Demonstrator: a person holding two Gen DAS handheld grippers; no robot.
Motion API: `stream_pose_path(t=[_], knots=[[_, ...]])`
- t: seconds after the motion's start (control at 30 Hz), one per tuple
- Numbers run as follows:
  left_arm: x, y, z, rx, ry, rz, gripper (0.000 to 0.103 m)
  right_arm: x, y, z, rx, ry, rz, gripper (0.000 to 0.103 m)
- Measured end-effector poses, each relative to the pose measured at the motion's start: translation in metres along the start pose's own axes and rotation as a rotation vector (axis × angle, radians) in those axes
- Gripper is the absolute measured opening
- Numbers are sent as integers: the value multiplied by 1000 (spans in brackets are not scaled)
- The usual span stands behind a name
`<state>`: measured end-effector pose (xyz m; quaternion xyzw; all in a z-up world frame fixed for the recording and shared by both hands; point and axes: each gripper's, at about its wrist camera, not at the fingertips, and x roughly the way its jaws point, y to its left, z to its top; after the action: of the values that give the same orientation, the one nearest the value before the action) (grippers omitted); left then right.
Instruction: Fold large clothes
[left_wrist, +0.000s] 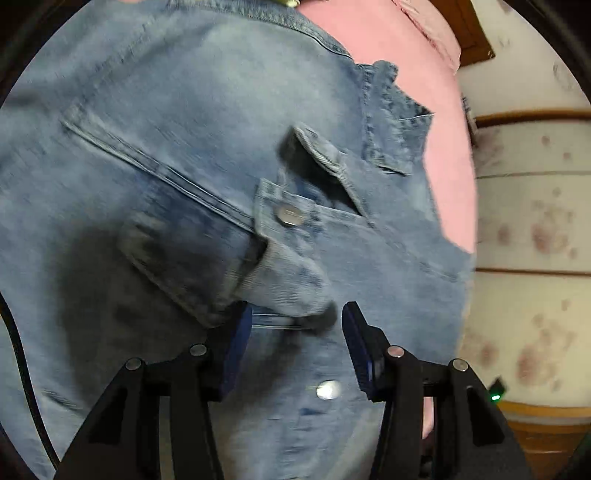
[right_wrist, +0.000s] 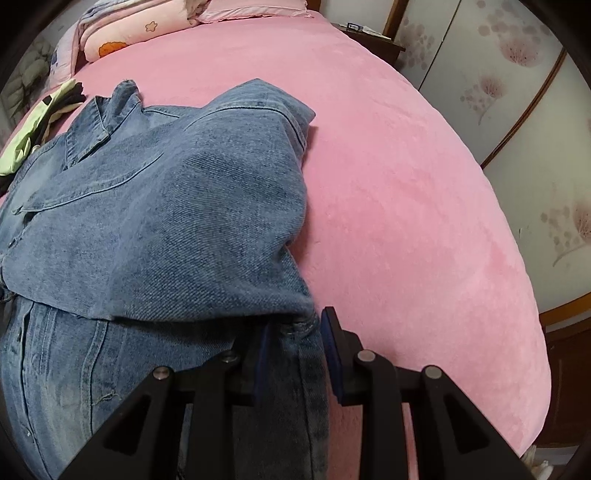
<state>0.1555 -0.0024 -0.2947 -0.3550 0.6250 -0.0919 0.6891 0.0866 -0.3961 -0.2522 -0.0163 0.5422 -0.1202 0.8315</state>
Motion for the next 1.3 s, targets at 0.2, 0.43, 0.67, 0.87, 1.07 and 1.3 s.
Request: stream_pose_path(t=[0.2,0.43,0.67,0.87,1.07,1.3], knots=[[22,3,7,-71,-11,-47,49,1,1,2,4,-5,1,27],[10,9,0,-85,-15,-76,49,0,-1,2,10,-10,8,27],[15,14,7,-113,-55,-91,49,0,-2,2,9,-11,9,27],[13,-10,17,-39,-130,98,14,0,-1,2,6,-15,7,27],[-22,-61,-1,214,-333,303,11,-8,9,7,-44,-60,-16,27],[2,-14,3,151,-300,455,12,0,16,7,-52,-50,-15,27]])
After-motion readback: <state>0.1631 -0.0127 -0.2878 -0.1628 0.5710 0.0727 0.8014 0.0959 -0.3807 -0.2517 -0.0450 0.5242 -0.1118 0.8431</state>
